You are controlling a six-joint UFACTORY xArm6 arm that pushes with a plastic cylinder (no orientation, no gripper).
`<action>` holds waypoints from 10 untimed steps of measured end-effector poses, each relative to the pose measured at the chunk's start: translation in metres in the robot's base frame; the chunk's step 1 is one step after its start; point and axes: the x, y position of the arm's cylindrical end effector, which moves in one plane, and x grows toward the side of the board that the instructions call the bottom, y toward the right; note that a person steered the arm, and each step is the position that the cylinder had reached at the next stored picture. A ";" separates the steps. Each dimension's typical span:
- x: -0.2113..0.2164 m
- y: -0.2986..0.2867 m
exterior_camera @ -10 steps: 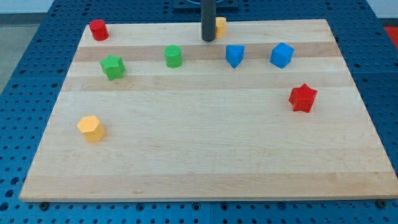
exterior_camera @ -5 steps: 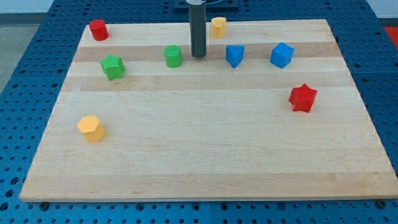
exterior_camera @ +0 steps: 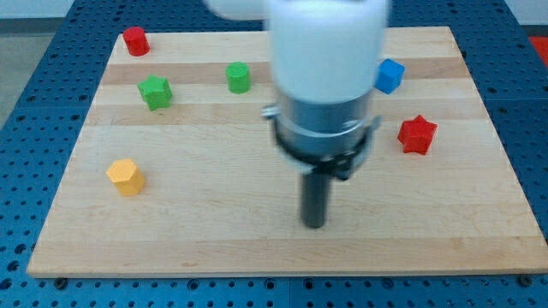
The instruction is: Move the red star towards the top right of the board
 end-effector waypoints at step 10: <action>-0.113 0.188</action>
